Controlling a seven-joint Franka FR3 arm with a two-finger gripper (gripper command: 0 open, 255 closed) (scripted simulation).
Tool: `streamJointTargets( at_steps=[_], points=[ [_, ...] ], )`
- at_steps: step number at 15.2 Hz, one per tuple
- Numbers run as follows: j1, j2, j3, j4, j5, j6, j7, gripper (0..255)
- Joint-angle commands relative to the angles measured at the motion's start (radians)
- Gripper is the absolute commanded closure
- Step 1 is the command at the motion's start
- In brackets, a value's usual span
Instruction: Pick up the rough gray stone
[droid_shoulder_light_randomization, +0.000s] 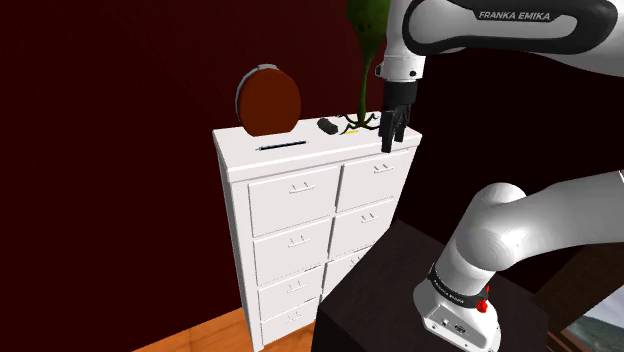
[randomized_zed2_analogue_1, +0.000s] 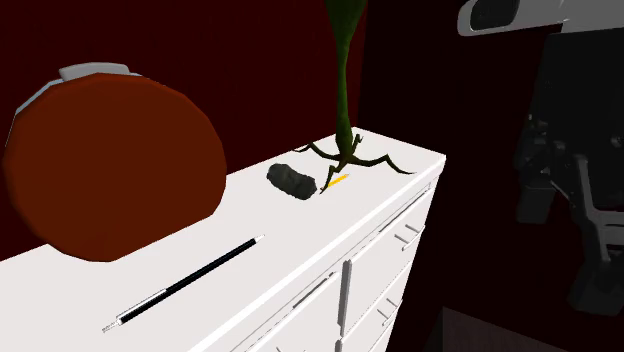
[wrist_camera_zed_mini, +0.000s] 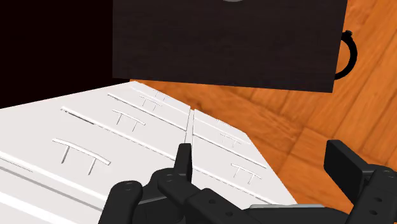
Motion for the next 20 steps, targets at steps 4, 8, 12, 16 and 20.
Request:
streamJointTargets(
  at_steps=[4,8,12,16,20],
  points=[
    [-0.016,0.118,0.018,0.054,-0.02,0.068,0.047,0],
    [-0.039,0.276,0.039,0.145,-0.055,0.138,0.113,0],
    [-0.062,0.432,0.054,0.255,-0.097,0.183,0.181,0],
    [-0.082,0.586,0.062,0.387,-0.145,0.204,0.25,0],
    [-0.097,0.741,0.062,0.54,-0.196,0.201,0.314,0]
  ],
)
